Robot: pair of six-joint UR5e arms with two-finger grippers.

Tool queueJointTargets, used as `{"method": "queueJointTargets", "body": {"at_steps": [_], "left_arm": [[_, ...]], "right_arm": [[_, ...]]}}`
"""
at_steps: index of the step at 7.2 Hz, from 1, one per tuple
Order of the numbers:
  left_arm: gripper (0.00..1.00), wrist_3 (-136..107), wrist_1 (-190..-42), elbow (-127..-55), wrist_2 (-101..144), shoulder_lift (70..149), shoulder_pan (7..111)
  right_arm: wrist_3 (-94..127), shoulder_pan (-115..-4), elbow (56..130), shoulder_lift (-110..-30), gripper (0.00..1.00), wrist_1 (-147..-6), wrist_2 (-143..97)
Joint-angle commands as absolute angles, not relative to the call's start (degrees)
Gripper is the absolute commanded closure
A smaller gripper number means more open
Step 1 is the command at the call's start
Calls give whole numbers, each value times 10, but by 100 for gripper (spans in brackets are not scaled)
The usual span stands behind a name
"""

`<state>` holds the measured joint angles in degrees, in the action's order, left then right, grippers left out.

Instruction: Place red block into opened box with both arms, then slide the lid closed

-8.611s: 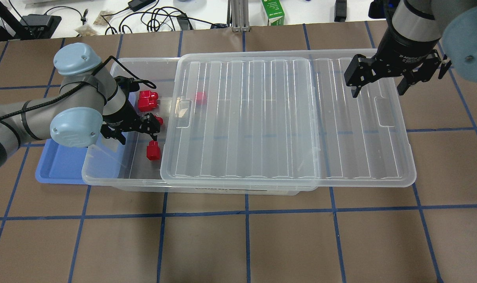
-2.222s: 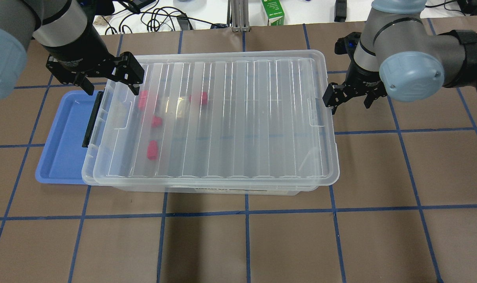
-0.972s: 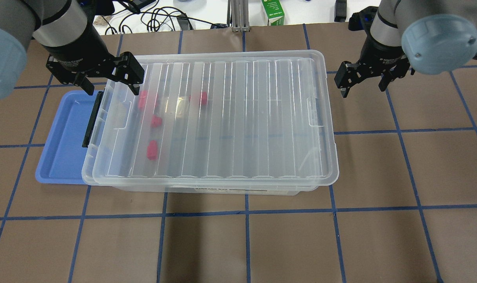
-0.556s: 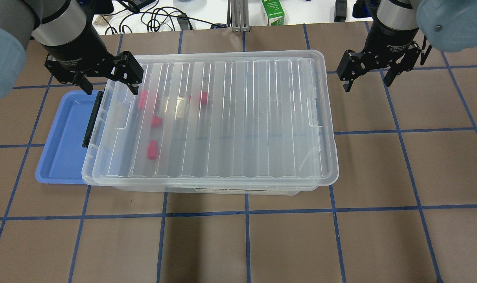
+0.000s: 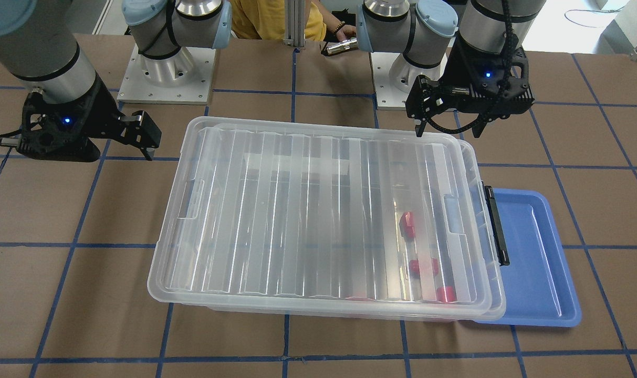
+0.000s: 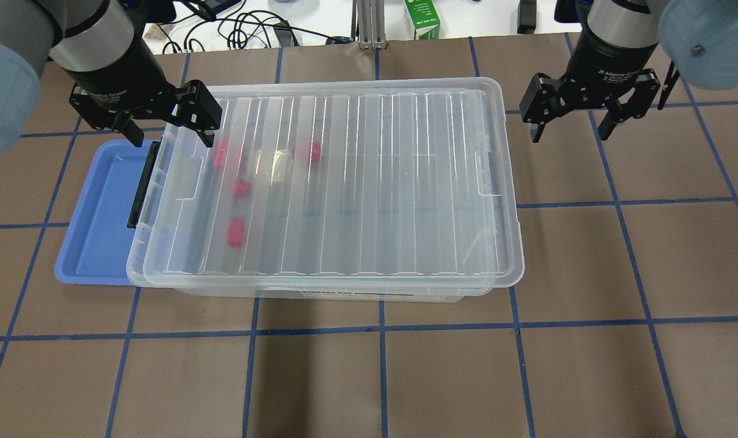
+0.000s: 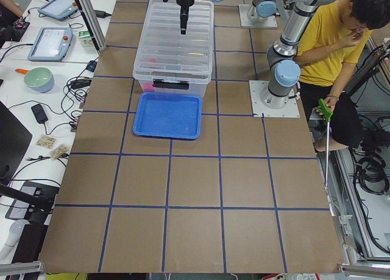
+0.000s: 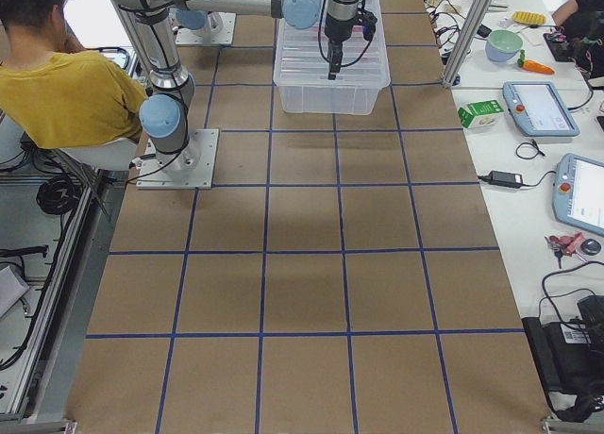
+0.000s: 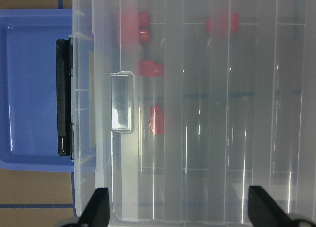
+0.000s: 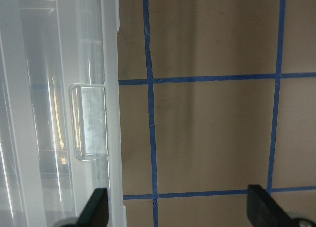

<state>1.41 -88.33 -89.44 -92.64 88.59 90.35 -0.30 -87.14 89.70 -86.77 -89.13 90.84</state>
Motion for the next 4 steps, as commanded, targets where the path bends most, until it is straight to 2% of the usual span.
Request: {"method": "queueJointTargets", "body": {"at_steps": [1, 4], "left_arm": [[0, 14, -883, -895, -925, 886, 904], [0, 14, -882, -893, -926, 886, 903]], "right_arm": [[22, -872, 929, -895, 0, -893, 907], [22, -872, 922, -912, 0, -892, 906]]}}
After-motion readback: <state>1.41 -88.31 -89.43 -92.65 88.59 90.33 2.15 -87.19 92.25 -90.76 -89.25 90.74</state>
